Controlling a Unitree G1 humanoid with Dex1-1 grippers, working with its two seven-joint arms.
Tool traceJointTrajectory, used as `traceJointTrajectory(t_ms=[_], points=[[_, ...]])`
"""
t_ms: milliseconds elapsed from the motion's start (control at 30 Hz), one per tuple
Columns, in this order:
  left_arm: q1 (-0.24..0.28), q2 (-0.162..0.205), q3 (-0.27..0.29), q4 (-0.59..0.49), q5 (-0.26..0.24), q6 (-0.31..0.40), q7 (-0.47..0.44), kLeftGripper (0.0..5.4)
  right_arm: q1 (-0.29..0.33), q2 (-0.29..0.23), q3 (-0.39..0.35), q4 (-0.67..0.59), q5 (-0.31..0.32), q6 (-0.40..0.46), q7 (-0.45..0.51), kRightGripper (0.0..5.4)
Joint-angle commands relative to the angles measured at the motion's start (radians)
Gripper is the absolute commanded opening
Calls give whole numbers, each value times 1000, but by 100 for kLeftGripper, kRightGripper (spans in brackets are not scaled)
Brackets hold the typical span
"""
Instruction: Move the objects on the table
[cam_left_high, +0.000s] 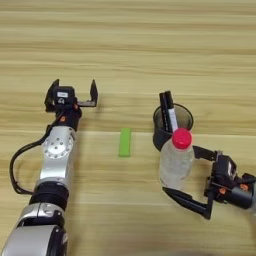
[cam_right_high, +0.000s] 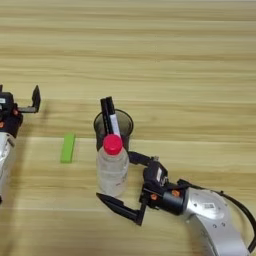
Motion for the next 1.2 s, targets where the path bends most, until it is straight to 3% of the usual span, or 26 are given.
traceJointTrajectory(t_ms=[33, 500, 1033, 1200], points=[[-1, 0, -5, 3, 11, 11, 4, 536, -29, 16, 13, 21, -23, 22, -23, 540], [1, 0, -6, 0, 11, 12, 4, 536, -85, 73, 8, 94, -60, 12, -108, 540], [-1, -3, -8, 1, 13, 13, 8, 540, -68, 69, 9, 61, -43, 18, -99, 349], [-2, -5, -8, 1, 15, 14, 10, 540, -38, 46, -7, 21, -26, 24, -91, 326]])
